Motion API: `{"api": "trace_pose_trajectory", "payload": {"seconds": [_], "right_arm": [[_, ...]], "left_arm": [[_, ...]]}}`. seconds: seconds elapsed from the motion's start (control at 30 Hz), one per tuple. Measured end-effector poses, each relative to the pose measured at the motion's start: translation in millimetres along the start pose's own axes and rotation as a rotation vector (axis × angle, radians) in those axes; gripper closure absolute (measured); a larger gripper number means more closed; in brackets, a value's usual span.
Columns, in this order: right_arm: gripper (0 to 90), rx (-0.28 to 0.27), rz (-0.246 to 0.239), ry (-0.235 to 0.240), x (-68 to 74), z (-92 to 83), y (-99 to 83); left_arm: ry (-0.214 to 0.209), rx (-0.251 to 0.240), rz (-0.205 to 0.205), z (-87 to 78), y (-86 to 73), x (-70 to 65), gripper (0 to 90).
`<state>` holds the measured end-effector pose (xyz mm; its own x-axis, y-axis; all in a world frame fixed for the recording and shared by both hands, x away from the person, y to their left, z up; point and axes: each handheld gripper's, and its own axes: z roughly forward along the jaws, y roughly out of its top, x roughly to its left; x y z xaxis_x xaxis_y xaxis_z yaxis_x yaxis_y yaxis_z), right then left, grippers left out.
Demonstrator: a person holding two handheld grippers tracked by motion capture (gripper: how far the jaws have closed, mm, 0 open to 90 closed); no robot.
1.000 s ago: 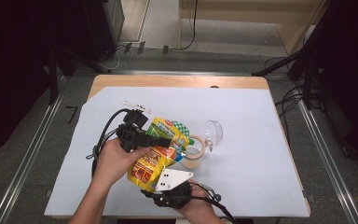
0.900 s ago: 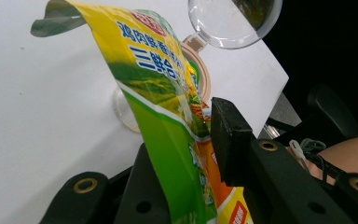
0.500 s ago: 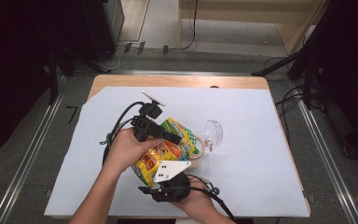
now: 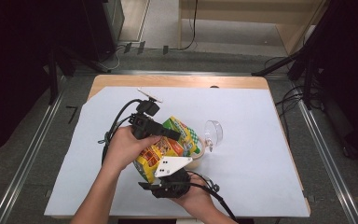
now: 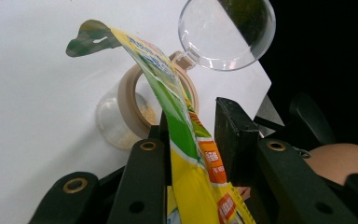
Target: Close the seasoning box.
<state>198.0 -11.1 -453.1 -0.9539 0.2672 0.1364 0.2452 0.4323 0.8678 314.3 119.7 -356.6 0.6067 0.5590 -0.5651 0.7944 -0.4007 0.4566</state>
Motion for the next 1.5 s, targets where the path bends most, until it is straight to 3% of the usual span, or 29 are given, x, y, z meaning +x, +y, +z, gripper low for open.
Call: {"api": "trace_pose_trajectory", "payload": {"seconds": [0.33,0.43,0.6,0.73,0.83,0.93,1.03,1.2,1.37,1.5], "right_arm": [[65.3,-0.001,-0.016,0.009,-2.3,4.4,8.5],[66.3,0.002,-0.019,0.012,-4.7,7.1,10.1],[68.7,0.001,-0.014,0.007,-7.4,10.8,8.5],[69.3,-0.002,-0.007,0.007,-9.9,9.9,7.4],[69.6,-0.028,0.012,0.021,-10.9,5.0,9.4],[69.7,-0.028,0.013,0.017,-12.3,4.0,9.8],[69.8,-0.024,0.014,0.009,-12.1,3.5,9.3],[69.7,-0.048,0.01,0.0,-9.6,-2.4,9.8],[69.3,-0.057,0.038,-0.004,-10.8,-6.7,4.9],[69.3,-0.062,0.051,0.003,-12.1,-10.2,4.6]], "left_arm": [[0.032,-0.021,0.05,-8.7,2.2,-12.5,78.7],[0.025,-0.028,0.032,-8.4,2.8,-14.9,75.6],[0.021,-0.007,0.045,-4.6,4.7,-13.7,76.1],[0.004,-0.008,0.025,-1.7,6.7,-4.0,76.3],[-0.004,-0.021,-0.016,-2.6,8.1,2.1,74.0],[-0.008,-0.025,-0.019,-2.6,8.5,2.4,75.4],[0.029,-0.016,0.004,-4.2,8.5,-4.6,76.3],[0.044,-0.012,0.032,-8.0,8.0,-10.5,77.0],[0.098,-0.014,0.017,-8.6,8.0,-7.8,77.0],[0.083,-0.02,0.008,-10.2,8.4,-4.8,76.8]]}}
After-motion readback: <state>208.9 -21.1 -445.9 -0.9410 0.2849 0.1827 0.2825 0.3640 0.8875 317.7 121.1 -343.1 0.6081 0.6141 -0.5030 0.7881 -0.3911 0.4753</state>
